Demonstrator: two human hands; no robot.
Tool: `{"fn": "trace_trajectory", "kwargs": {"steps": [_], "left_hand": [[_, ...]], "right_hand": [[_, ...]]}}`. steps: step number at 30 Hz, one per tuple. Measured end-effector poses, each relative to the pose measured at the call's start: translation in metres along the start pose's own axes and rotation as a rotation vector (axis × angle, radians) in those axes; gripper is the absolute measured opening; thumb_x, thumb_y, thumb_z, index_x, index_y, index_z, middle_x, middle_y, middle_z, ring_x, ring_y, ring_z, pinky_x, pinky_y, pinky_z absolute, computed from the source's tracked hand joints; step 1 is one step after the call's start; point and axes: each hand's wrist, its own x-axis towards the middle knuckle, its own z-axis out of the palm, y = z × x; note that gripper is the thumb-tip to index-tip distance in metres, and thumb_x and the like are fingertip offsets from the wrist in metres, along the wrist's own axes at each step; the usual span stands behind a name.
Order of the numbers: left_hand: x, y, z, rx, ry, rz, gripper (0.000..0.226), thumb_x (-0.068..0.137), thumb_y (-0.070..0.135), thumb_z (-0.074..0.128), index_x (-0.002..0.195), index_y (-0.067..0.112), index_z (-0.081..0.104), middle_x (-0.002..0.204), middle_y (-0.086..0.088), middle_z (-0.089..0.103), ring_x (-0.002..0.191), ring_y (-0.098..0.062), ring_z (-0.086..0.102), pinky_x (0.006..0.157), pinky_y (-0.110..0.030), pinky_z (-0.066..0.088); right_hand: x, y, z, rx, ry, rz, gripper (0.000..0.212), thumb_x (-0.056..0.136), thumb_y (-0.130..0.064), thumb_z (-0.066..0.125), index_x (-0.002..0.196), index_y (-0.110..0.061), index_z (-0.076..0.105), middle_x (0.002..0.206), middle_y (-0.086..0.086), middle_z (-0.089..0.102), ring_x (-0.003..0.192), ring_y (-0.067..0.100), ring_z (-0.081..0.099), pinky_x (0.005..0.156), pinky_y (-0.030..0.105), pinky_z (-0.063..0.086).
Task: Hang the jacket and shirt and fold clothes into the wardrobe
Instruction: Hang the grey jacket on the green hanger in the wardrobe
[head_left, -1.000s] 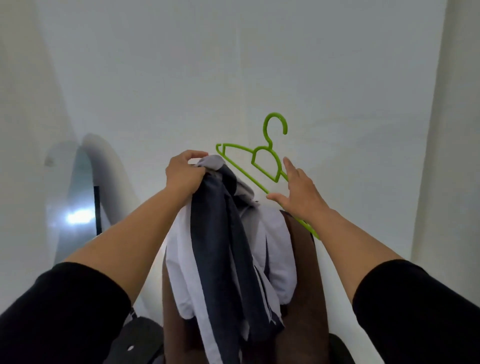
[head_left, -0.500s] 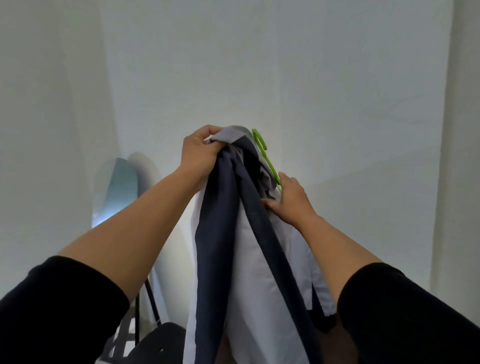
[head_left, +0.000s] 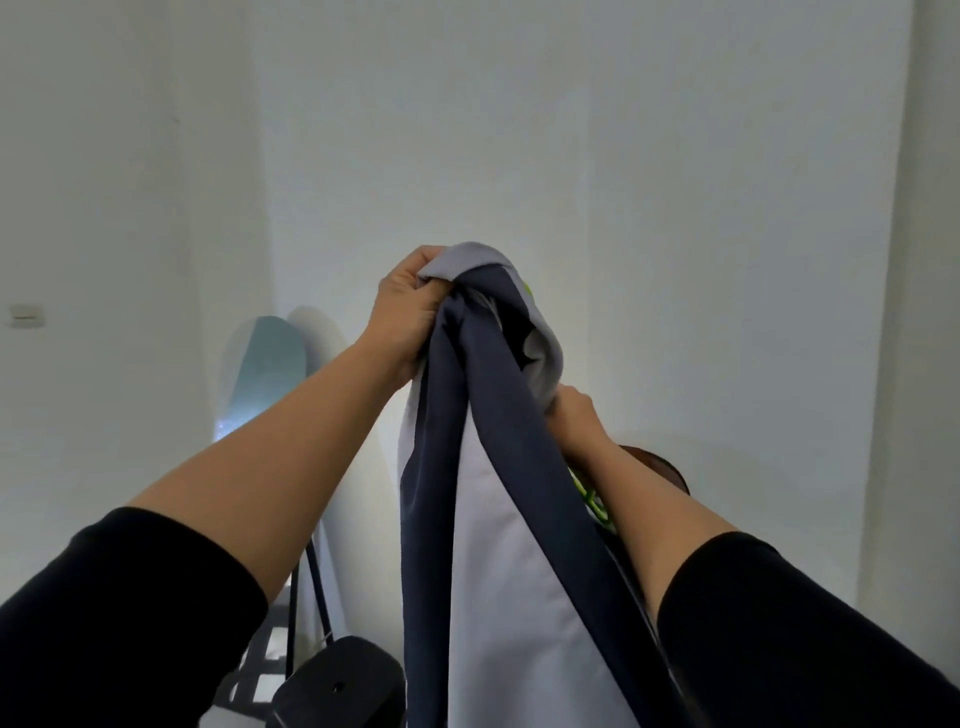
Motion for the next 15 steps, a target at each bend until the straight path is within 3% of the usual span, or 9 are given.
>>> {"fn": "trace_trajectory", "kwargs": {"steps": [2,4,6,8,11,13,15], "left_hand": [[-0.007,-0.003,0.003,0.026,-0.019,-0.036,0.026,0.091,-0.006,0.046,0.08,0.014,0.057,0.071,0.0,0.064,0.062,-0.008,0.061,0.06,-0.019,0.052],[-0.007,-0.012,-0.009,0.118,0.077,-0.086,0.027,0.089,-0.004,0.049,0.077,0.018,0.059,0.074,-0.002,0.062,0.067,-0.012,0.06,0.061,-0.02,0.052],[0.0,-0.028,-0.033,0.423,0.249,-0.124,0.027,0.088,0.004,0.05,0.073,0.025,0.059,0.078,-0.002,0.063,0.078,-0.021,0.061,0.069,-0.028,0.053],[-0.002,-0.04,-0.054,0.831,0.269,-0.177,0.018,0.089,0.012,0.05,0.082,0.024,0.06,0.093,-0.006,0.066,0.093,-0.028,0.061,0.081,-0.035,0.05],[-0.017,-0.052,-0.056,1.135,0.0,-0.235,0.013,0.085,0.023,0.064,0.098,0.02,0.064,0.103,-0.003,0.066,0.096,-0.02,0.058,0.076,-0.024,0.036],[-0.03,-0.054,-0.037,1.088,-0.204,-0.283,0.033,0.076,0.036,0.075,0.103,0.02,0.064,0.1,0.005,0.066,0.09,-0.01,0.056,0.076,-0.02,0.036],[-0.038,-0.057,-0.007,0.987,-0.33,-0.277,0.046,0.067,0.045,0.079,0.104,0.023,0.064,0.1,0.008,0.066,0.091,-0.007,0.06,0.082,-0.019,0.042]], "right_hand": [[-0.003,0.001,0.006,0.01,0.009,0.017,0.03,0.092,-0.013,0.046,0.063,-0.008,0.042,0.071,0.011,0.054,0.074,0.031,0.05,0.066,0.027,0.029],[-0.006,0.01,0.006,0.053,0.039,0.025,0.016,0.091,-0.012,0.049,0.086,-0.002,0.059,0.095,0.021,0.065,0.091,0.037,0.059,0.067,0.028,0.035],[-0.008,0.017,-0.002,0.062,0.086,0.004,0.018,0.088,-0.006,0.047,0.096,0.0,0.062,0.103,0.022,0.065,0.095,0.035,0.06,0.066,0.028,0.037],[-0.009,0.021,-0.018,0.014,0.112,-0.029,0.013,0.082,0.002,0.046,0.079,-0.004,0.057,0.1,0.025,0.064,0.089,0.035,0.058,0.058,0.029,0.032],[-0.006,0.017,-0.04,-0.063,0.122,-0.056,0.019,0.08,0.006,0.044,0.067,-0.008,0.046,0.092,0.023,0.062,0.076,0.028,0.049,0.047,0.028,0.023],[-0.004,0.011,-0.048,-0.109,0.122,-0.081,0.024,0.081,0.006,0.041,0.063,-0.01,0.042,0.08,0.013,0.056,0.075,0.024,0.044,0.047,0.023,0.024],[-0.003,0.005,-0.051,-0.152,0.108,-0.123,0.029,0.082,0.007,0.04,0.061,-0.014,0.036,0.078,0.01,0.051,0.077,0.023,0.044,0.052,0.028,0.026]]}}
